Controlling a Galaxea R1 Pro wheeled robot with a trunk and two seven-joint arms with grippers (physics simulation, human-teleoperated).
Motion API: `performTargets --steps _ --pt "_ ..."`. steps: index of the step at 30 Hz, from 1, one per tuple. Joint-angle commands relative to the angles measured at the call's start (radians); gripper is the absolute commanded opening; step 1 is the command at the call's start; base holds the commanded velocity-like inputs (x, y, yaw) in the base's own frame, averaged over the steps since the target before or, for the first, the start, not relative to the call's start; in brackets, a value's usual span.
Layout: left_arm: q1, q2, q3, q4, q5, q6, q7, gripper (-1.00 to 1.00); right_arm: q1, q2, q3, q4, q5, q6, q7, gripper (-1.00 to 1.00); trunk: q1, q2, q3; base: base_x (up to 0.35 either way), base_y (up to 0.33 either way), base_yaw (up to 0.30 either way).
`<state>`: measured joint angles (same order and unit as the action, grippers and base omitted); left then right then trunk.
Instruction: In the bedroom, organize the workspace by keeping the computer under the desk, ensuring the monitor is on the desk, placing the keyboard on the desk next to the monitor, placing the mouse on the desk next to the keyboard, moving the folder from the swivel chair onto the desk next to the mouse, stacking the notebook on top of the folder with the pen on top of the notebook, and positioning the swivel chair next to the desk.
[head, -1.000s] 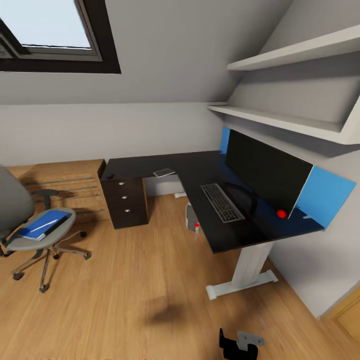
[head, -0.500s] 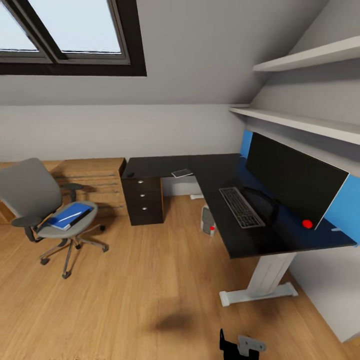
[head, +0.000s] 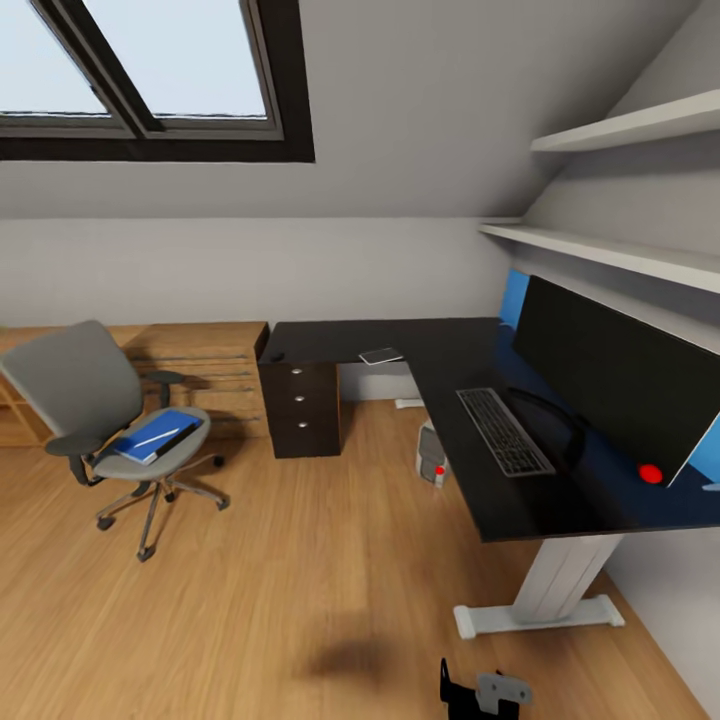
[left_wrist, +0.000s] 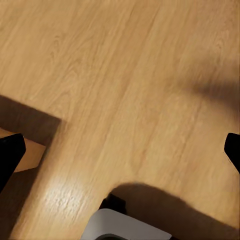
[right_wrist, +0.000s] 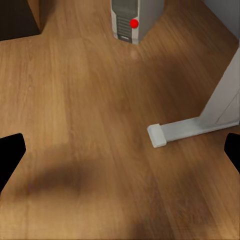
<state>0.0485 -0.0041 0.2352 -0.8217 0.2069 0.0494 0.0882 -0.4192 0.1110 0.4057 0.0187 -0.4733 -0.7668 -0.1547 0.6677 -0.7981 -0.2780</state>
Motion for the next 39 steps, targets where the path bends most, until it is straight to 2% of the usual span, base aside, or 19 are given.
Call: performTargets --steps 1,7,11,15,21,24,29,39 --pt "0.001 0.000 0.000 -0.003 0.010 0.005 0.002 1.00 -0.001 0.000 0.009 0.002 -0.003 -0.003 -0.006 1.00 0.001 -0.001 0.000 0.297 0.000 0.011" --pt "0.001 0.000 0.000 -0.002 0.010 0.007 0.001 1.00 -0.001 -0.002 0.009 0.001 0.012 -0.022 -0.006 1.00 0.001 -0.001 0.010 0.312 0.000 0.004" --pt "0.001 0.000 -0.001 -0.002 0.010 0.007 0.001 1.00 0.000 -0.003 0.009 0.002 0.054 -0.034 -0.007 1.00 0.001 -0.001 0.016 0.319 0.000 0.001" --pt "0.001 0.000 -0.001 -0.001 0.011 0.008 0.001 1.00 0.000 -0.003 0.008 0.003 0.068 -0.036 -0.008 1.00 0.001 -0.001 0.023 0.321 0.000 0.000" --pt "0.001 -0.001 -0.006 0.001 0.010 0.009 0.001 1.00 0.000 -0.004 0.008 0.002 0.072 -0.037 -0.008 1.00 0.001 -0.001 0.032 0.321 0.000 0.000" --pt "0.001 -0.001 -0.025 0.001 0.011 0.009 0.001 1.00 0.000 -0.004 0.008 0.002 0.073 -0.037 -0.008 1.00 0.001 -0.001 0.037 0.236 0.000 0.001" --pt "0.001 0.001 -0.064 0.002 0.011 0.008 0.003 1.00 0.000 -0.004 0.008 0.001 0.074 -0.037 -0.008 1.00 0.001 -0.001 0.045 0.075 0.000 0.038" --pt "0.001 0.001 -0.079 0.003 0.012 0.006 0.004 1.00 0.000 -0.003 0.008 0.001 0.074 -0.039 -0.009 1.00 0.001 -0.001 0.058 0.009 0.000 0.151"
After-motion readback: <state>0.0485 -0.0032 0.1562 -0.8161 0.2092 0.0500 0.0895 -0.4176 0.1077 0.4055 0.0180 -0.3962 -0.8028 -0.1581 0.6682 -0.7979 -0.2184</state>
